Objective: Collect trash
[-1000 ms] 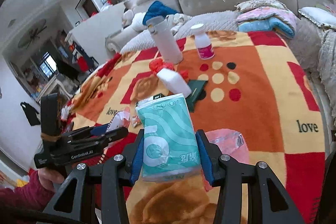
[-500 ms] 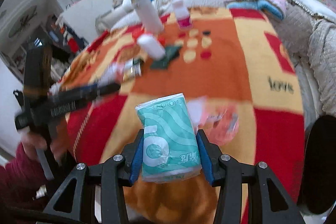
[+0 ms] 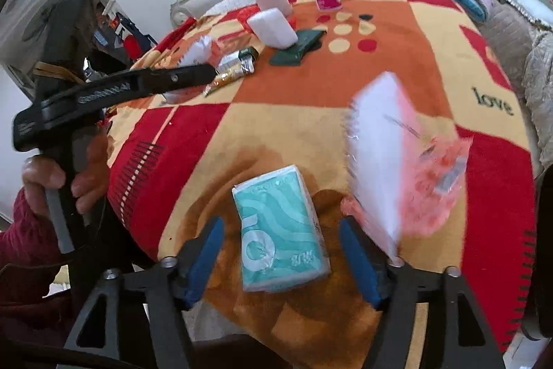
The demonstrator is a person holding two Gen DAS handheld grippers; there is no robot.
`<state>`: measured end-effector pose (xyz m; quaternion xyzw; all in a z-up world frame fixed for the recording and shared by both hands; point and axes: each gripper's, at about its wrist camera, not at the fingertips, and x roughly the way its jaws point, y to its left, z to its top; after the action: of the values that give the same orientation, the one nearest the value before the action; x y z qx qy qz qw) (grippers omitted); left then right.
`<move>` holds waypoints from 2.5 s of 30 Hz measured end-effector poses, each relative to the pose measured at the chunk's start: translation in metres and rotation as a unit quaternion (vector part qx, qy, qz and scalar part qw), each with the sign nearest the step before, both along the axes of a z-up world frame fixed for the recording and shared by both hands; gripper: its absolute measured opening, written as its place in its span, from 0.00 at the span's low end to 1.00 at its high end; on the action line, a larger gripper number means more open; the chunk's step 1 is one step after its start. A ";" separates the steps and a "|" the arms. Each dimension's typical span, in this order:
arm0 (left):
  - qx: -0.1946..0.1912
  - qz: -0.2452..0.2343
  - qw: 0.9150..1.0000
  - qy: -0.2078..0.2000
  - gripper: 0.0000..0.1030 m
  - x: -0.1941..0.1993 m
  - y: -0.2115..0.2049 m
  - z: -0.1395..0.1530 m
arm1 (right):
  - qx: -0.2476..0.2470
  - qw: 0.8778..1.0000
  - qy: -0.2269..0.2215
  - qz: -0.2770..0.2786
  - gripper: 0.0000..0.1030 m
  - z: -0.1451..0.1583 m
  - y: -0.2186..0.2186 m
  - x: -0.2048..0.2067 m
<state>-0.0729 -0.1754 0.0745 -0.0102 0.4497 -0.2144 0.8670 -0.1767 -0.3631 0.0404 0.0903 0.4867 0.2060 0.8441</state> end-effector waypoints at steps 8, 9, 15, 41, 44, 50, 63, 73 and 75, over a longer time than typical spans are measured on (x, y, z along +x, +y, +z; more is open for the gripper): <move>0.002 -0.011 1.000 0.002 0.50 -0.005 -0.007 -0.001 | -0.042 0.999 -0.014 0.011 0.47 -0.019 0.031 0.007; 0.003 -0.012 1.000 0.000 0.50 -0.006 -0.008 0.000 | -0.024 0.999 -0.016 0.015 0.46 -0.014 0.029 0.007; -0.007 -0.013 1.000 -0.007 0.50 -0.002 -0.016 0.011 | 0.054 0.996 -0.066 -0.023 0.45 0.036 -0.016 0.002; -0.033 -0.220 0.975 0.012 0.50 -0.050 -0.260 0.025 | -0.007 0.940 -0.035 -0.338 0.45 0.009 -0.252 -0.054; -0.032 -0.232 0.972 0.023 0.50 -0.055 -0.281 0.018 | -0.006 0.935 -0.028 -0.352 0.45 0.001 -0.265 -0.059; -0.047 -0.243 0.966 0.069 0.52 -0.054 -0.313 -0.003 | -0.023 0.920 -0.017 -0.392 0.57 -0.007 -0.281 -0.067; -0.045 -0.224 0.971 0.063 0.61 -0.056 -0.300 -0.001 | -0.017 0.923 0.003 -0.385 0.60 -0.020 -0.271 -0.064; 0.003 -0.175 0.985 0.008 0.61 -0.057 -0.262 0.011 | -0.025 0.934 -0.002 -0.357 0.60 -0.013 -0.241 -0.055; 0.010 -0.166 0.986 0.000 0.61 -0.056 -0.252 0.012 | -0.026 0.936 -0.005 -0.350 0.61 -0.009 -0.232 -0.053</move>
<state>-0.1286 -0.4277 0.0870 0.0737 0.4474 -0.3509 0.8193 -0.2293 -0.5956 0.0314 0.2320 0.4254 -0.1144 0.8673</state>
